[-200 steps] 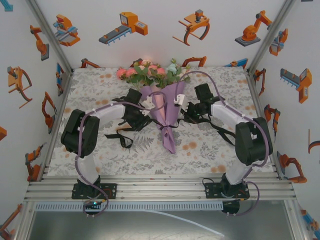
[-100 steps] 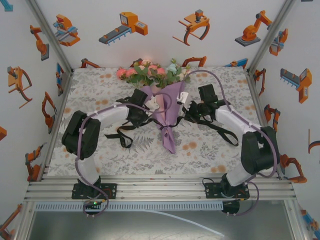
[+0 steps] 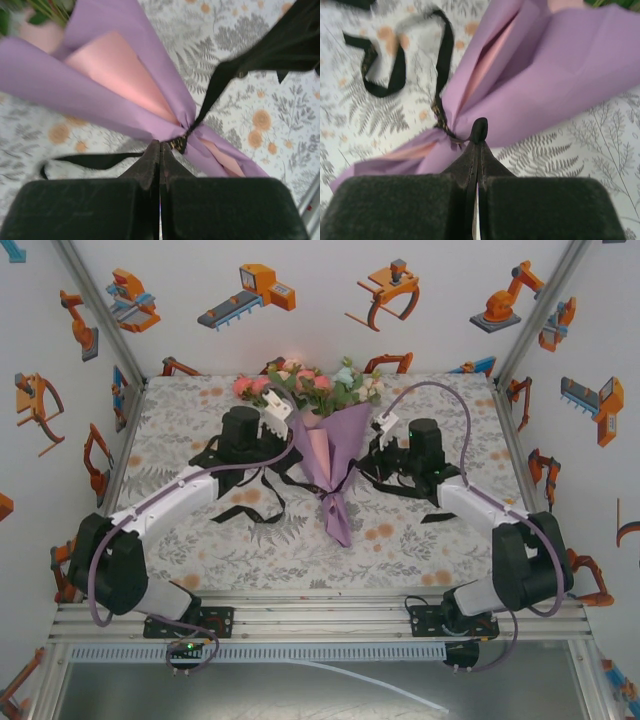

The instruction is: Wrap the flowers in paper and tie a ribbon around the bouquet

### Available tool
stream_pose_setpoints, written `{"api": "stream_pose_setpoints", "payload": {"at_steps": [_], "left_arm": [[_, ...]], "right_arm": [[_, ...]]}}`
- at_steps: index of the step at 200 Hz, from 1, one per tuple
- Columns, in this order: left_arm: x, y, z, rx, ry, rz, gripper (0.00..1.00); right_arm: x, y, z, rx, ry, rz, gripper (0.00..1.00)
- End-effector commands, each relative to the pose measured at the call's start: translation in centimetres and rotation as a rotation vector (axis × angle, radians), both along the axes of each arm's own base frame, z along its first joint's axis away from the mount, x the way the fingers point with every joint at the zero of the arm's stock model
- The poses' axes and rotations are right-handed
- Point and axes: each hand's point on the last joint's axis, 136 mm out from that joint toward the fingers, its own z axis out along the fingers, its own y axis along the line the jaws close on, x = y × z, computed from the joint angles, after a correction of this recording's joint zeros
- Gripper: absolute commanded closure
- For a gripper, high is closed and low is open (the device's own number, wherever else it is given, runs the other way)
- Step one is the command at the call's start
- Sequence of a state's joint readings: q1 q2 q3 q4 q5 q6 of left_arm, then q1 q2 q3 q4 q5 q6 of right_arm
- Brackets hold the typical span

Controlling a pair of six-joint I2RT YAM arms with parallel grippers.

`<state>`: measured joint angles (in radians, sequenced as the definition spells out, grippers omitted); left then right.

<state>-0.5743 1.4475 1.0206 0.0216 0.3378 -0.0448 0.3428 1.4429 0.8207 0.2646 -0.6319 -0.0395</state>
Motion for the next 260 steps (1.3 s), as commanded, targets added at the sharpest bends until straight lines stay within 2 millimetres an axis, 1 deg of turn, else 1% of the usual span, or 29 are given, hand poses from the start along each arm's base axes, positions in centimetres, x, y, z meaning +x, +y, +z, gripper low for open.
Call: {"api": "stream_pose_setpoints", "payload": {"at_steps": [1, 12, 16, 20, 30, 37, 47, 60, 69, 78, 98, 132, 160, 188, 201, 208, 217, 218, 221, 223, 225, 227, 228, 230, 234, 235, 246, 254, 260], "left_arm": [[-0.4, -0.4, 0.8, -0.049, 0.034, -0.013, 1.0], [-0.4, 0.4, -0.4, 0.027, 0.055, 0.004, 1.0], [-0.4, 0.9, -1.0, 0.069, 0.058, 0.017, 0.97], [-0.2, 1.6, -1.8, 0.12, 0.061, 0.03, 0.9], [0.3, 4.0, -4.5, 0.281, 0.087, 0.076, 0.67], [1.0, 6.1, -6.3, 0.384, 0.137, 0.139, 0.57], [2.0, 8.8, -8.4, 0.457, 0.248, 0.203, 0.5], [2.7, 10.0, -10.4, 0.447, 0.371, 0.225, 0.48], [3.4, 10.3, -11.5, 0.457, 0.399, 0.256, 0.46], [4.0, 9.9, -12.4, 0.471, 0.403, 0.26, 0.46], [5.5, 8.3, -13.2, 0.48, 0.341, 0.23, 0.41], [8.4, 8.3, -15.0, 0.569, 0.313, 0.245, 0.33], [9.3, 8.0, -16.7, 0.631, 0.309, 0.216, 0.32], [9.2, 7.4, -17.2, 0.659, 0.307, 0.148, 0.33], [8.7, 6.8, -17.6, 0.658, 0.331, 0.082, 0.36], [8.3, 6.5, -18.1, 0.665, 0.356, 0.046, 0.41], [8.0, 6.3, -18.5, 0.674, 0.381, 0.008, 0.52], [7.9, 6.3, -18.6, 0.677, 0.384, 0.003, 0.57], [7.9, 6.2, -18.7, 0.679, 0.387, -0.006, 0.61], [7.8, 6.2, -18.8, 0.683, 0.392, -0.013, 0.7], [7.8, 6.1, -18.8, 0.682, 0.391, -0.017, 0.72], [7.7, 6.1, -18.8, 0.683, 0.393, -0.021, 0.82], [7.7, 6.1, -18.9, 0.684, 0.393, -0.022, 0.82], [7.7, 6.1, -18.8, 0.683, 0.391, -0.023, 0.87], [7.7, 5.9, -18.5, 0.676, 0.385, -0.026, 0.99], [7.8, 5.9, -18.4, 0.672, 0.381, -0.027, 1.0], [7.8, 5.0, -16.2, 0.607, 0.341, -0.027, 1.0], [7.9, 4.3, -13.3, 0.534, 0.285, -0.022, 1.0], [7.8, 3.7, -10.5, 0.466, 0.231, -0.01, 1.0]], "right_arm": [[1.8, 1.0, 4.7, 0.191, -0.022, -0.039, 1.0], [1.9, 1.4, 4.9, 0.213, -0.019, -0.019, 1.0], [2.0, 1.4, 4.9, 0.215, -0.018, -0.022, 1.0], [2.0, 1.3, 4.8, 0.216, -0.014, -0.025, 1.0], [2.0, 1.3, 4.5, 0.208, -0.015, -0.028, 1.0], [1.9, 1.3, 4.2, 0.202, -0.012, -0.025, 1.0], [1.9, 1.3, 4.0, 0.198, -0.008, -0.021, 1.0], [1.9, 1.3, 3.7, 0.193, -0.002, -0.022, 1.0], [2.0, 1.4, 3.6, 0.191, 0.0, -0.023, 1.0], [2.1, 1.4, 3.5, 0.191, 0.001, -0.022, 1.0], [2.3, 1.6, 3.4, 0.193, 0.008, -0.014, 1.0], [2.0, 1.8, 3.2, 0.194, 0.022, 0.006, 1.0], [1.7, 1.9, 2.9, 0.193, 0.038, 0.019, 1.0], [1.6, 1.9, 2.8, 0.193, 0.046, 0.023, 1.0], [1.6, 1.9, 2.6, 0.192, 0.053, 0.022, 1.0], [1.6, 2.0, 2.7, 0.193, 0.052, 0.023, 1.0], [1.7, 1.9, 2.7, 0.193, 0.052, 0.019, 1.0], [1.7, 1.9, 2.7, 0.193, 0.052, 0.018, 1.0], [1.7, 1.9, 2.7, 0.193, 0.051, 0.018, 1.0], [1.7, 1.9, 2.8, 0.193, 0.05, 0.017, 1.0], [1.7, 1.9, 2.7, 0.193, 0.05, 0.016, 1.0], [1.7, 1.9, 2.8, 0.192, 0.051, 0.015, 1.0], [1.7, 1.8, 2.8, 0.193, 0.05, 0.015, 1.0], [1.7, 1.8, 2.8, 0.192, 0.049, 0.012, 1.0], [1.7, 1.8, 2.7, 0.191, 0.052, 0.007, 1.0], [1.8, 1.8, 2.7, 0.191, 0.053, 0.006, 1.0], [1.7, 1.6, 2.6, 0.191, 0.067, -0.007, 1.0], [1.7, 1.5, 2.5, 0.193, 0.083, -0.018, 1.0], [1.7, 1.4, 2.4, 0.196, 0.101, -0.032, 1.0]]}}
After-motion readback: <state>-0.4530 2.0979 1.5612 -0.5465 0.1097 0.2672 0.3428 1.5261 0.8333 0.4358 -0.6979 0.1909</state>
